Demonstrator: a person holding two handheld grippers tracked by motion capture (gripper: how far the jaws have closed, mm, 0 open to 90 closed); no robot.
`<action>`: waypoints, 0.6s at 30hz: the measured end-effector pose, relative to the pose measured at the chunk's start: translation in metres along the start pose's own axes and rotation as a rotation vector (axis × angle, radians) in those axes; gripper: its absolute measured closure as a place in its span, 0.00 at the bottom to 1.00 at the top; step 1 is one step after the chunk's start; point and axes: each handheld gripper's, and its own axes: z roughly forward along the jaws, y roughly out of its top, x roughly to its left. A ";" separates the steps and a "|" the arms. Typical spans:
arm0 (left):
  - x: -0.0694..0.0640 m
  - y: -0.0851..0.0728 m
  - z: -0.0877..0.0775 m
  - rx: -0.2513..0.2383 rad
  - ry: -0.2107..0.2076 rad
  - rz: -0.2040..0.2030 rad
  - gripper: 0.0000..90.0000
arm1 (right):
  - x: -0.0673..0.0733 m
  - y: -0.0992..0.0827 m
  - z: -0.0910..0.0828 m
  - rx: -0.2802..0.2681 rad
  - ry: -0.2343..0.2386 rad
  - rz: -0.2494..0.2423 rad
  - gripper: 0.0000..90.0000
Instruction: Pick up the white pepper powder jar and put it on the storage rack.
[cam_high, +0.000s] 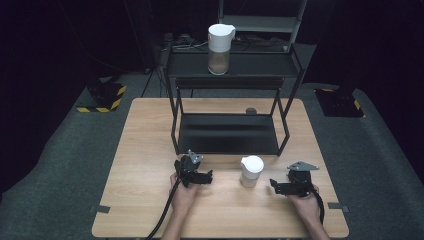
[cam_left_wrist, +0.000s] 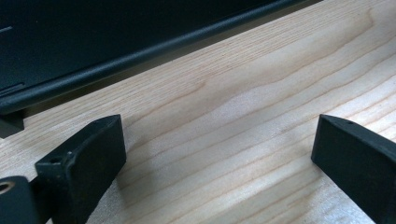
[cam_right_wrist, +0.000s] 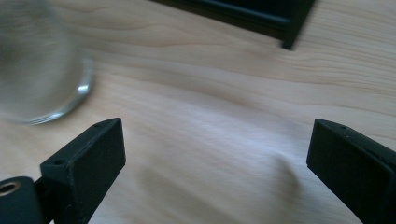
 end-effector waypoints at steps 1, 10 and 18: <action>0.000 0.000 0.000 0.000 0.000 0.000 0.03 | 0.001 0.000 0.000 0.000 0.019 -0.010 0.04; 0.000 0.000 0.000 0.002 -0.001 0.002 0.03 | 0.011 0.004 0.009 0.002 0.127 -0.060 0.04; 0.000 0.000 0.000 0.002 -0.001 0.001 0.03 | 0.020 0.011 0.017 -0.010 0.179 -0.094 0.04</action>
